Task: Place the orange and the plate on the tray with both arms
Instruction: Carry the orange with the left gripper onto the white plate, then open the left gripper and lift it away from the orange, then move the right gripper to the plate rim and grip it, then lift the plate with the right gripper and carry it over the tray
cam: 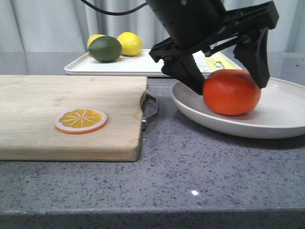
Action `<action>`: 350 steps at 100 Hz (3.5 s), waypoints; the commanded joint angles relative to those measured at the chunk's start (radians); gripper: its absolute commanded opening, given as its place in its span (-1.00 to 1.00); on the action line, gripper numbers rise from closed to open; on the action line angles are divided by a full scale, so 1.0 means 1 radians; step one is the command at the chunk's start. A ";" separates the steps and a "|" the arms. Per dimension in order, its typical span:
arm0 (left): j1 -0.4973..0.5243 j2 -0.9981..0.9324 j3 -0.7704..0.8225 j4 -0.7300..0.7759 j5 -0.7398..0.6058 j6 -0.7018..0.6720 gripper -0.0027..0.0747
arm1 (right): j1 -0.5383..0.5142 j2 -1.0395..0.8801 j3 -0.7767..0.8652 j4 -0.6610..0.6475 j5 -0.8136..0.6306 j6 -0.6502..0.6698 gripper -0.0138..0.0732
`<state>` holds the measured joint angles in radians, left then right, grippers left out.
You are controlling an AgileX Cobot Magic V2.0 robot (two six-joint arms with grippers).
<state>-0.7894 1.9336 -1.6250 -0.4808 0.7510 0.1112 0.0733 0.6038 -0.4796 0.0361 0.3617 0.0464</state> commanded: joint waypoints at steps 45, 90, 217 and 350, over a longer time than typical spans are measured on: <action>0.006 -0.153 -0.099 0.086 0.070 0.002 0.62 | -0.004 0.008 -0.034 0.001 -0.031 -0.011 -0.83; 0.009 -0.416 0.138 0.106 -0.062 -0.005 -0.09 | -0.004 0.009 -0.034 0.001 -0.006 -0.012 -0.83; 0.010 -1.214 0.751 0.119 -0.223 -0.009 -0.63 | -0.001 0.754 -0.574 0.130 0.426 -0.015 0.06; 0.010 -1.231 0.755 0.184 -0.216 -0.009 -0.64 | -0.001 0.873 -0.802 0.271 0.499 -0.034 -0.85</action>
<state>-0.7794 0.7142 -0.8453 -0.3067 0.6070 0.1076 0.0733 1.4923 -1.1971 0.2582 0.8710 0.0370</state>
